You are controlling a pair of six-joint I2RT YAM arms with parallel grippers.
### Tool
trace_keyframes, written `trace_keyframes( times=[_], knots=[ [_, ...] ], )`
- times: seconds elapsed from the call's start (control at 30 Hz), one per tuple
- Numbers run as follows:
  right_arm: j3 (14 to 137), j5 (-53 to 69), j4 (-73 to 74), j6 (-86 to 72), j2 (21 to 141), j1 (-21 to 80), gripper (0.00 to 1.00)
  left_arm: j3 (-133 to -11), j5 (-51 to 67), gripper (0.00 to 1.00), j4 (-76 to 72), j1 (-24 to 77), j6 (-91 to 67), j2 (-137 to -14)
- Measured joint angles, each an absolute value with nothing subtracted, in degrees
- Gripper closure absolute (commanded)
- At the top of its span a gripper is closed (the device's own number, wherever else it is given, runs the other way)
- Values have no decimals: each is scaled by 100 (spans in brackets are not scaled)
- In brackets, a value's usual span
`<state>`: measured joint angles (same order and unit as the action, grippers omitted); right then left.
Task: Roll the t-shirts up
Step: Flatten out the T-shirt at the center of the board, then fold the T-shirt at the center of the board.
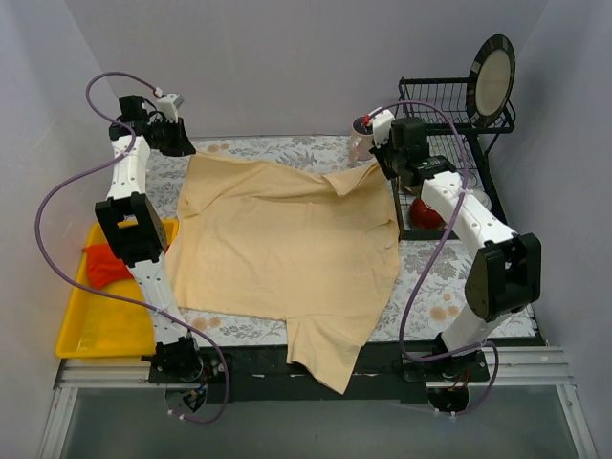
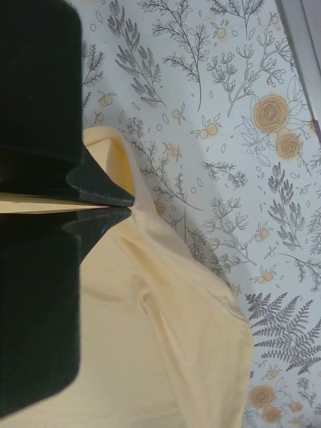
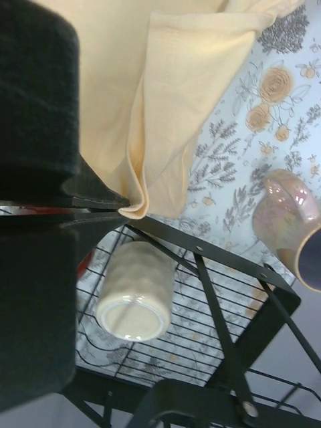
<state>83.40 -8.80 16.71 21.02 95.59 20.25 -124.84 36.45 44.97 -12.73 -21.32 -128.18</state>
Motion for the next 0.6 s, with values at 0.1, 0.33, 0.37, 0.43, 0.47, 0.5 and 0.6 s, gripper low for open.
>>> trace_keyframes(
  times=[0.1, 0.33, 0.37, 0.43, 0.47, 0.5, 0.6],
  knots=[
    [8154, -773, 1973, 1874, 9277, 2025, 99, -12484, 3651, 100, 4742, -1293, -1988, -12803],
    [7686, -467, 2486, 1433, 8855, 2036, 99, -12503, 3763, 100, 4834, -1520, -1944, -12759],
    [7640, -425, 2574, 1363, 8805, 2038, 99, -12551, 3804, 100, 4917, -1553, -1905, -12759],
    [7603, -355, 2727, 1293, 8729, 2045, 99, -12656, 3876, 100, 5140, -1612, -1798, -12759],
    [7599, -318, 2781, 1256, 8694, 2047, 99, -12742, 3909, 100, 5290, -1640, -1697, -12759],
    [7594, -276, 2862, 1210, 8639, 2051, 99, -12811, 3938, 100, 5441, -1653, -1581, -12757],
    [7498, -200, 3011, 1140, 8407, 2064, 99, -12844, 3953, 100, 5857, -1656, -1216, -12667]
  ],
)
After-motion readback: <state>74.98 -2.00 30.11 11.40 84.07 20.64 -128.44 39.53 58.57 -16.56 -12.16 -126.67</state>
